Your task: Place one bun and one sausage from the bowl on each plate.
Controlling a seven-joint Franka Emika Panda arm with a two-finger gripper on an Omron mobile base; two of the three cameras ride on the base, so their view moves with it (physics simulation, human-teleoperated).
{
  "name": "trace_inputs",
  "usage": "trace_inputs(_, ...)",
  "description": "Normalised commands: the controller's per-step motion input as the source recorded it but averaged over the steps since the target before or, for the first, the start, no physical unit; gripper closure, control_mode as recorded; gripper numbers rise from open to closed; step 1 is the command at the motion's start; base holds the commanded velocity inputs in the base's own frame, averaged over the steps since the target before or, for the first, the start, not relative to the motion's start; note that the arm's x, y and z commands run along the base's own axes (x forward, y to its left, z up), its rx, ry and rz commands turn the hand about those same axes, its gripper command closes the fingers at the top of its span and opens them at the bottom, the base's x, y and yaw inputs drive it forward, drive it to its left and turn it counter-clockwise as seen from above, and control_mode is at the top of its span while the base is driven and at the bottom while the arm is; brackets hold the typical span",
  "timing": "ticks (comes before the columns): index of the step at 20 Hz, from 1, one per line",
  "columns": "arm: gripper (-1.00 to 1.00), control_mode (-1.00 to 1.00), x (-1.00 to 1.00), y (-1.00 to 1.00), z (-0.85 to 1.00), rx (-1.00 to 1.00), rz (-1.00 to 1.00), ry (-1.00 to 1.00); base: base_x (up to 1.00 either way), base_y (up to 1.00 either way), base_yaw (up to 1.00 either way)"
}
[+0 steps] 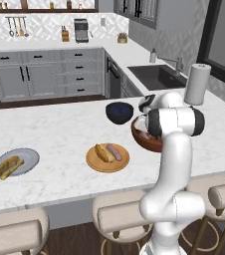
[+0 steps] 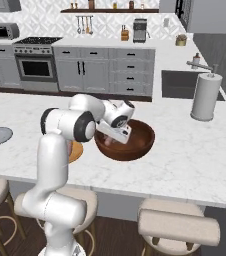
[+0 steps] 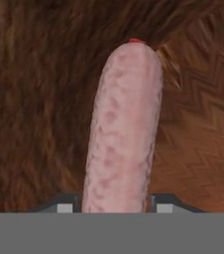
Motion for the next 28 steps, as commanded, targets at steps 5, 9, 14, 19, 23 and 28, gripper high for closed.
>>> trace_inputs(5, 1.0, -1.0, -0.15, 0.02, 0.66, -0.19, 0.01, -0.05, 0.0, 0.0, 0.0)
trace_inputs(9, 1.0, -1.0, -0.67, 0.03, 1.0, -0.27, 0.04, -0.09, 0.0, 0.0, 0.0)
trace_inputs(14, 1.0, -1.0, -1.0, 0.66, 0.91, -0.32, 0.06, -0.2, 0.0, 0.0, 0.0)
trace_inputs(19, 1.0, -1.0, -1.0, 0.83, 0.64, -0.23, 0.0, -0.18, 0.0, 0.0, 0.0)
trace_inputs(23, 1.0, -1.0, -1.0, 0.32, 0.0, -0.05, -0.02, -0.31, 0.0, 0.0, 0.0)
trace_inputs(28, 1.0, -1.0, -1.0, -0.06, 0.02, 0.02, -0.07, -0.04, 0.0, 0.0, 0.0)
